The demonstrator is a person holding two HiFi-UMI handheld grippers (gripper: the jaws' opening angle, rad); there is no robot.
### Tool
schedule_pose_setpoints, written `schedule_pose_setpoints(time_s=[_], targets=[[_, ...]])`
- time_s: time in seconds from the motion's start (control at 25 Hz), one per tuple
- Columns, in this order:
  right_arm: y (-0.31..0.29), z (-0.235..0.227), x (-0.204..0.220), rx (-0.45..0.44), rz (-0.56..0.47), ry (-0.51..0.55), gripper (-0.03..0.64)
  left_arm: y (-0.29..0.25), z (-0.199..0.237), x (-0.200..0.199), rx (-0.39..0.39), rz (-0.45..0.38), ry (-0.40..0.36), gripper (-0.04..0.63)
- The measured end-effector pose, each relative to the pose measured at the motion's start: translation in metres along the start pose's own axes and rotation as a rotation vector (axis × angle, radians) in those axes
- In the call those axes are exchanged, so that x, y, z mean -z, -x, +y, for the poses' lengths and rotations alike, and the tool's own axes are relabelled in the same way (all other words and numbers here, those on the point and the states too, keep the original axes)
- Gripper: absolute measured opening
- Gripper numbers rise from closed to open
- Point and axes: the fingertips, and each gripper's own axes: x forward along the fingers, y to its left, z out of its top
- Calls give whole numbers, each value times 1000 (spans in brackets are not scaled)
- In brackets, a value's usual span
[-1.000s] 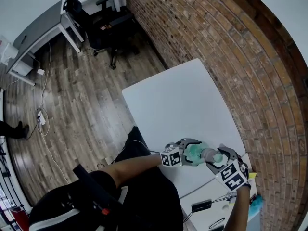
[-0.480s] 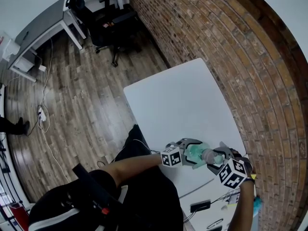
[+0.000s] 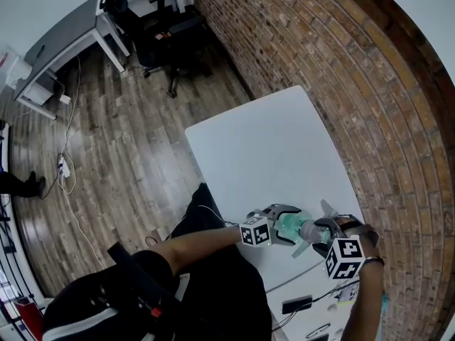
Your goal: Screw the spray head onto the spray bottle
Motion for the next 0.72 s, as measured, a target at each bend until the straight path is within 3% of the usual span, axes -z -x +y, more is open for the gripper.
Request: schedule_pose_setpoints(time_s=[0.16, 0.48, 0.6, 0.72], targets=[[1, 1, 1, 2, 17, -33, 270, 0, 0, -1, -1, 2, 3, 474], [34, -14, -4, 112, -96, -296, 270, 0, -1, 0, -7, 4, 1, 474], [48, -24, 2, 183, -138, -496, 270, -1, -1, 0, -6, 5, -1, 474], [58, -31, 6, 258, -226, -805, 270, -1, -1, 0, -6, 5, 0, 474]])
